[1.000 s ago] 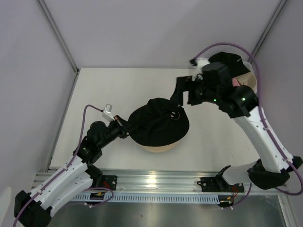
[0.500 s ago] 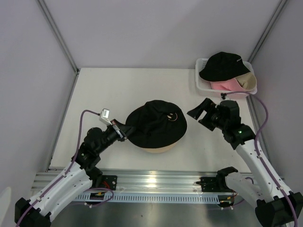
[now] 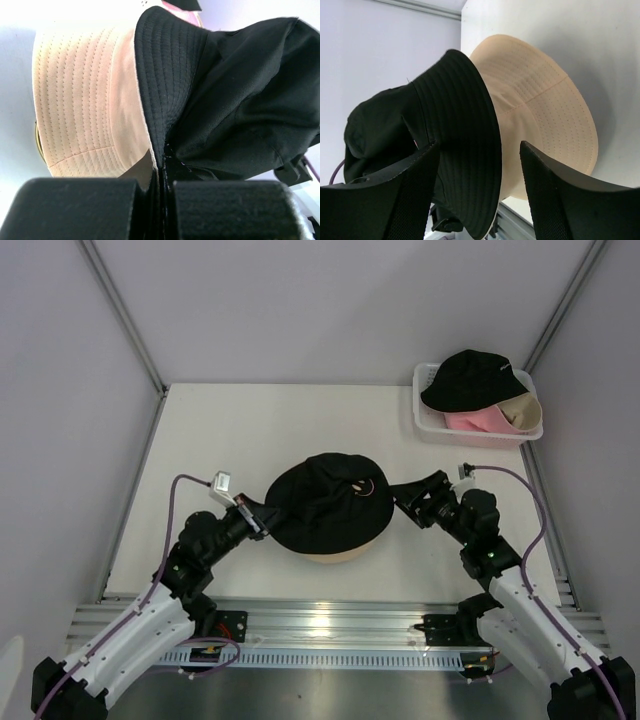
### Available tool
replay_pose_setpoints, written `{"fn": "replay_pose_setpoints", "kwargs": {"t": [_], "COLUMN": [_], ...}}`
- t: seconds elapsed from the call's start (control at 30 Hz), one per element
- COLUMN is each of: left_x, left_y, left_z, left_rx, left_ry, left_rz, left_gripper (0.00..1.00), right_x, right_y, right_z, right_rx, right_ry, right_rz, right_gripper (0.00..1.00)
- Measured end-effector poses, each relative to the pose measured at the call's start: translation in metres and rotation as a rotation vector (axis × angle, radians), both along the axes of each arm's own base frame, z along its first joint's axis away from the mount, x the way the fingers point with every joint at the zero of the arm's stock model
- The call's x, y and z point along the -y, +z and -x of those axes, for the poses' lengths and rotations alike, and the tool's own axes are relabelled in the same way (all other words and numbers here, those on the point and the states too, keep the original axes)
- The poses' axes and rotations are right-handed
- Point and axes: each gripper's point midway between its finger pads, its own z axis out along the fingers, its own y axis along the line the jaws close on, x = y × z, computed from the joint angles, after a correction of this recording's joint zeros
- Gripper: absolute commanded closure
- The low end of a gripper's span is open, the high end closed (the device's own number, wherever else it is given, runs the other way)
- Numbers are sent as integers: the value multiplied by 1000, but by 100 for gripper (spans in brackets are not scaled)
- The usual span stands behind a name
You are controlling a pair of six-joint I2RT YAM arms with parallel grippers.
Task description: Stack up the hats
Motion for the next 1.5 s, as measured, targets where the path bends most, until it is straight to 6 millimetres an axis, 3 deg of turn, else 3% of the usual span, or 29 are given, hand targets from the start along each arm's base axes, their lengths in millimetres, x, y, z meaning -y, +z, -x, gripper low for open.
{"fn": "replay_pose_setpoints", "kwargs": {"t": [0.2, 0.37, 0.43, 0.47, 0.57, 0.6, 0.67, 0.9, 1.03, 1.17, 1.27, 1.33, 1.37, 1.4, 1.5], "left_x": [-5, -5, -5, -4, -3, -2, -1, -5, -11, -13, -13, -12, -12, -11, -11], "left_y": [7, -2, -7, -8, -11, -11, -12, -10, -8, -8, -10, -12, -12, -13, -17], "left_z": [1, 1, 1, 1, 1, 2, 5, 13, 14, 15, 15, 14, 14, 13, 12], "left_rx": [24, 5, 2, 5, 11, 12, 20, 54, 74, 97, 98, 93, 91, 90, 88], "left_ry": [21, 26, 26, 28, 32, 33, 32, 47, 69, 69, 68, 66, 66, 66, 66], "left_rz": [11, -1, -4, -3, 2, 7, 15, 42, 36, 14, 3, -3, -4, -5, -22], "left_gripper": [99, 99, 99, 99, 99, 99, 99, 98, 96, 97, 97, 96, 95, 94, 92], "right_x": [-14, -18, -22, -24, -33, -35, -36, -28, -21, -16, -16, -15, -15, -15, -13], "right_y": [1, 10, 10, 10, 6, 4, 0, 5, -1, -12, -19, -21, -22, -23, -33], "right_z": [5, 5, 6, 7, 16, 18, 21, 26, 30, 39, 44, 46, 46, 46, 45], "right_rx": [2, 23, 18, 19, 17, 13, 4, 47, 92, 144, 163, 166, 165, 162, 145], "right_ry": [37, 52, 62, 69, 100, 105, 106, 81, 71, 90, 104, 107, 108, 108, 99], "right_rz": [-44, -75, -84, -86, -100, -102, -104, -80, -13, 31, 38, 36, 36, 34, 55], "right_gripper": [38, 38, 44, 48, 74, 87, 100, 100, 100, 93, 94, 88, 72, 67, 66]}}
